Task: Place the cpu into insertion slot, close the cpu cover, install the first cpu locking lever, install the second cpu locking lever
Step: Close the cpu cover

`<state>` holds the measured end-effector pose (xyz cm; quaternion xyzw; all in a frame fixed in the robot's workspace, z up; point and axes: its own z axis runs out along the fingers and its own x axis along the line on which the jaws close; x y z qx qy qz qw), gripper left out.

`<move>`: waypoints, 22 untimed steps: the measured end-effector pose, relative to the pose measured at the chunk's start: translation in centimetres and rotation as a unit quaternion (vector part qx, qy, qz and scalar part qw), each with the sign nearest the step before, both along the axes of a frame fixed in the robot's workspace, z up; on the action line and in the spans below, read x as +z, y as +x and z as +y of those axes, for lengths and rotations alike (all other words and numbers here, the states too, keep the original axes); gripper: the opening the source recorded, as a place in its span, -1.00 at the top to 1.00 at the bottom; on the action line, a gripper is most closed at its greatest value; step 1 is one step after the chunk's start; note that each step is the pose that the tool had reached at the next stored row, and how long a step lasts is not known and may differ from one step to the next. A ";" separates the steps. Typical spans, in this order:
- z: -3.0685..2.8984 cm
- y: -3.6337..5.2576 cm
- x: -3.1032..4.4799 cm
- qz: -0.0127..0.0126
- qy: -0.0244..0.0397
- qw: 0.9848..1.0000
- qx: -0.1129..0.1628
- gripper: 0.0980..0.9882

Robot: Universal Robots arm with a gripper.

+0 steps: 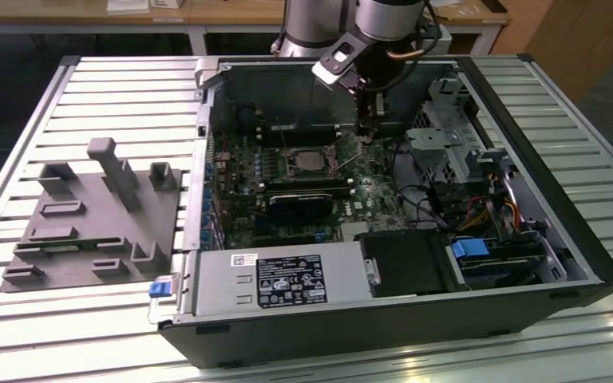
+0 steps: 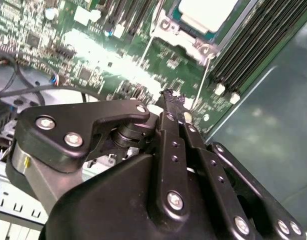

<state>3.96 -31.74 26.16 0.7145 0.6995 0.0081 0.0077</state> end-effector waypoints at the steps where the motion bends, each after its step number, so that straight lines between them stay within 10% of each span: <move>1: 0.00 0.30 0.00 0.000 0.000 1.000 0.000 0.99; 22: 0.00 2.00 -2.10 0.002 0.000 1.000 0.000 0.99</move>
